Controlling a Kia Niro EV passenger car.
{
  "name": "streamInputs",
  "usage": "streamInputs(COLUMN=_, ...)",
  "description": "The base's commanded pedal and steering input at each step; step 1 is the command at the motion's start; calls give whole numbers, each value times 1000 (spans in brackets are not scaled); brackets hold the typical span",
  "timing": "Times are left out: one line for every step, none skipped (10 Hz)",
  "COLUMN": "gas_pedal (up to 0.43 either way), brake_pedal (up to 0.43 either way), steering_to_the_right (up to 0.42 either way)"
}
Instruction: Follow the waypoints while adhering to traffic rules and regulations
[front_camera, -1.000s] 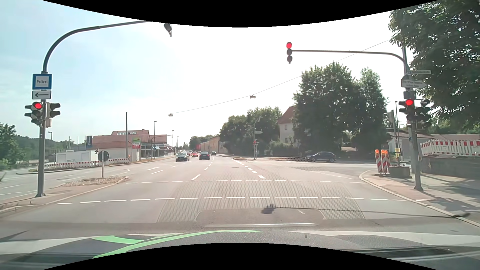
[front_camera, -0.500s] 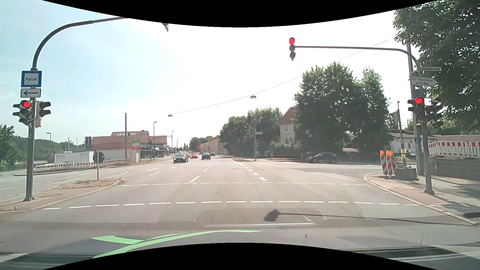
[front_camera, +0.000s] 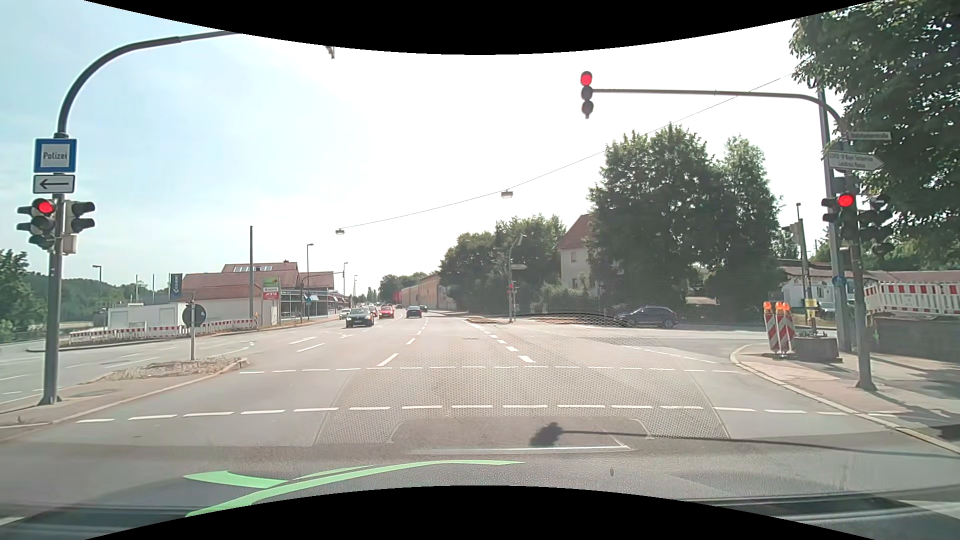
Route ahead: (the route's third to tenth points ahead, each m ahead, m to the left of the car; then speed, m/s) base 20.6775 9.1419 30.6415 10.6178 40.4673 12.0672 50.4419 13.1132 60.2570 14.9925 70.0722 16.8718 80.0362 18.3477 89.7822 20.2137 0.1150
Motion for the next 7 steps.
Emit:
streamInputs(gas_pedal=0, brake_pedal=262, steering_to_the_right=-12)
streamInputs(gas_pedal=0, brake_pedal=256, steering_to_the_right=-12)
streamInputs(gas_pedal=0, brake_pedal=262, steering_to_the_right=-11)
streamInputs(gas_pedal=0, brake_pedal=268, steering_to_the_right=-12)
streamInputs(gas_pedal=0, brake_pedal=268, steering_to_the_right=-11)
streamInputs(gas_pedal=0, brake_pedal=268, steering_to_the_right=-12)
streamInputs(gas_pedal=0, brake_pedal=274, steering_to_the_right=-12)
